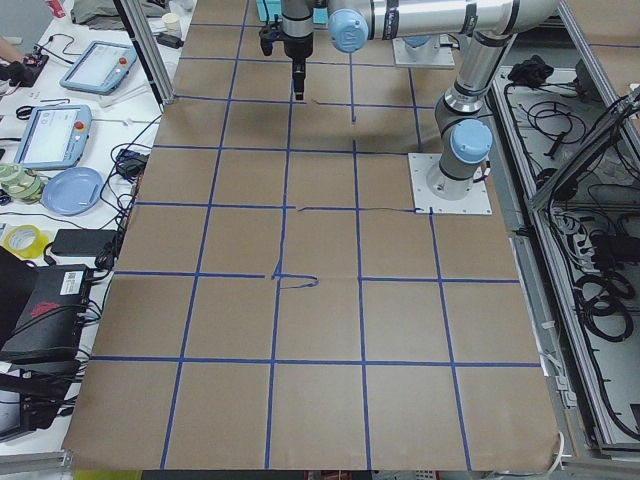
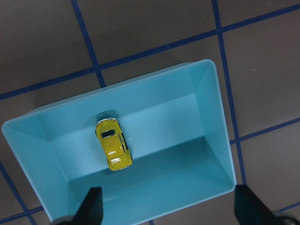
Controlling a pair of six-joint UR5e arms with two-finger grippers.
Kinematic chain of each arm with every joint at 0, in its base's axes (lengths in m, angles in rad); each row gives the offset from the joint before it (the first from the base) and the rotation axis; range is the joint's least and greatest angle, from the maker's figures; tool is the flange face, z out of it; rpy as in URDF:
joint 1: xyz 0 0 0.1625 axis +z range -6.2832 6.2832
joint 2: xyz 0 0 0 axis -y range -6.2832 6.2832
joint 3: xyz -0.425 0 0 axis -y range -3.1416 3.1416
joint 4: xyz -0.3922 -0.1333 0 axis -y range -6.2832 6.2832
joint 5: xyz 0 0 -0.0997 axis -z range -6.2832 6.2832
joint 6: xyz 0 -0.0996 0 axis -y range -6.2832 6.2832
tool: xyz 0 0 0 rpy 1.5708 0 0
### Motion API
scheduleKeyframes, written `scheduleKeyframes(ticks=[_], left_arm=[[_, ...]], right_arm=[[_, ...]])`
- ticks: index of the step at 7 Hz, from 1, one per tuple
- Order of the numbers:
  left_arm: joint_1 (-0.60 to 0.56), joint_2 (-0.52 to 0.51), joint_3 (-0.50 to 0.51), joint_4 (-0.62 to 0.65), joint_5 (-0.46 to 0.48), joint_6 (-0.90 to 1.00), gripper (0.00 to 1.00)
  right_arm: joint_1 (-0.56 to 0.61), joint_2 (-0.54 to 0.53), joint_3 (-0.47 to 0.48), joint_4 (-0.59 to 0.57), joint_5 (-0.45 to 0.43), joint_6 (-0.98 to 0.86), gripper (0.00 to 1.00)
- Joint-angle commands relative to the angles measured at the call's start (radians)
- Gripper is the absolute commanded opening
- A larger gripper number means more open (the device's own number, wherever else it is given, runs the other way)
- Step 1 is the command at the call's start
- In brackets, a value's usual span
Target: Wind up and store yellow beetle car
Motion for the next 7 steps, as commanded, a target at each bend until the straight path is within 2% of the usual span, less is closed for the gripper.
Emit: scheduleKeyframes(ticks=[1, 3, 4, 6, 7], left_arm=[[-0.004, 0.005, -0.020, 0.000, -0.005, 0.000, 1.00], [-0.004, 0.014, -0.022, -0.003, 0.002, 0.000, 1.00], [-0.006, 0.013, -0.022, -0.003, -0.007, 0.000, 1.00], [-0.006, 0.016, -0.022, -0.003, -0.002, 0.000, 1.00], [-0.006, 0.011, -0.022, -0.003, -0.007, -0.001, 1.00]], right_arm=[[0.039, -0.049, -0.033, 0.063, 0.002, 0.226, 1.00], [0.042, -0.076, -0.031, 0.189, 0.024, 0.437, 1.00], [0.045, -0.103, -0.028, 0.201, 0.081, 0.662, 1.00], [0.085, -0.103, -0.030, 0.193, 0.084, 0.843, 1.00], [0.103, -0.105, -0.030, 0.199, 0.084, 1.031, 1.00]])
